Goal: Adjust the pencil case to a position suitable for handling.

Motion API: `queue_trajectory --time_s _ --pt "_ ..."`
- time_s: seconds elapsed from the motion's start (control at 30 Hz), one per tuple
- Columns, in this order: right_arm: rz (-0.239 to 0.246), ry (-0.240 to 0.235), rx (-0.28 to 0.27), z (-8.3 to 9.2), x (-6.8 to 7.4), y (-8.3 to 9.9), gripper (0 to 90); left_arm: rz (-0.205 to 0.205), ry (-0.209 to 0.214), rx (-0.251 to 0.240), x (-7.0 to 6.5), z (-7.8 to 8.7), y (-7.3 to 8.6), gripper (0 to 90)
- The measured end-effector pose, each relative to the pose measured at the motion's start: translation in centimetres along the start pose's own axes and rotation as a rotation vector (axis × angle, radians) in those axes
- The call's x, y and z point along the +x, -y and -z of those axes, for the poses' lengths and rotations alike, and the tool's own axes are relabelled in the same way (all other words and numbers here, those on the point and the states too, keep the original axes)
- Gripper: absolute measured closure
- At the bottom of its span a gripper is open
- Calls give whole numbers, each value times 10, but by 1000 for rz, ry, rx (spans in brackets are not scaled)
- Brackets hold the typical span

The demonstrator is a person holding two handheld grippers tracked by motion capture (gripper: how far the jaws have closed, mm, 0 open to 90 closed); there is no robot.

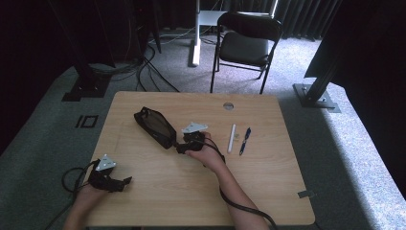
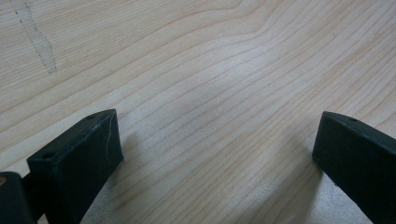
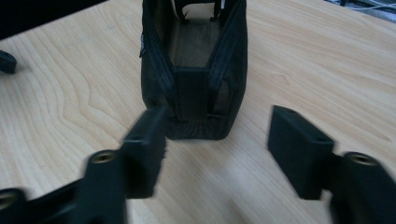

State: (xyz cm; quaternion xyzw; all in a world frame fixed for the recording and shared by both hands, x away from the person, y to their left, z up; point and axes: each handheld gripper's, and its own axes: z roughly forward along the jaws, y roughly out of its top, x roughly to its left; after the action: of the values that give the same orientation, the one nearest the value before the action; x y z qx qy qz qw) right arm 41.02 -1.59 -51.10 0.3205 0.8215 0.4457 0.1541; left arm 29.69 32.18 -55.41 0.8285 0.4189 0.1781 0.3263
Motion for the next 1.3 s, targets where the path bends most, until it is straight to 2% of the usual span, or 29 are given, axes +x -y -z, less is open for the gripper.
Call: queue_trajectory --time_s 0.13,0.23,0.43,0.47,0.5,0.57,0.6,0.67,0.97,1.3 --pt "24 -9 28 -10 1 -3 448 0 0 0 0 0 0 16" --pt "25 -22 27 -15 4 -6 473 0 0 0 0 0 0 16" --pt "34 -7 21 -22 5 -9 514 0 0 0 0 0 0 16" --pt "22 -13 22 -23 5 -10 514 0 0 0 0 0 0 16" --pt "24 -6 28 -24 5 -11 629 0 0 0 0 0 0 16" --pt "13 -5 34 -24 4 -11 721 0 0 0 0 0 0 16" --pt "13 -7 36 -24 3 -10 723 0 0 0 0 0 0 16" --pt "-16 -9 40 -23 2 -9 724 0 0 0 0 0 0 16" --pt "-3 -19 62 -9 -3 -1 728 0 0 0 0 0 0 16" --pt "-52 5 70 23 -17 19 728 0 0 0 0 0 0 16"
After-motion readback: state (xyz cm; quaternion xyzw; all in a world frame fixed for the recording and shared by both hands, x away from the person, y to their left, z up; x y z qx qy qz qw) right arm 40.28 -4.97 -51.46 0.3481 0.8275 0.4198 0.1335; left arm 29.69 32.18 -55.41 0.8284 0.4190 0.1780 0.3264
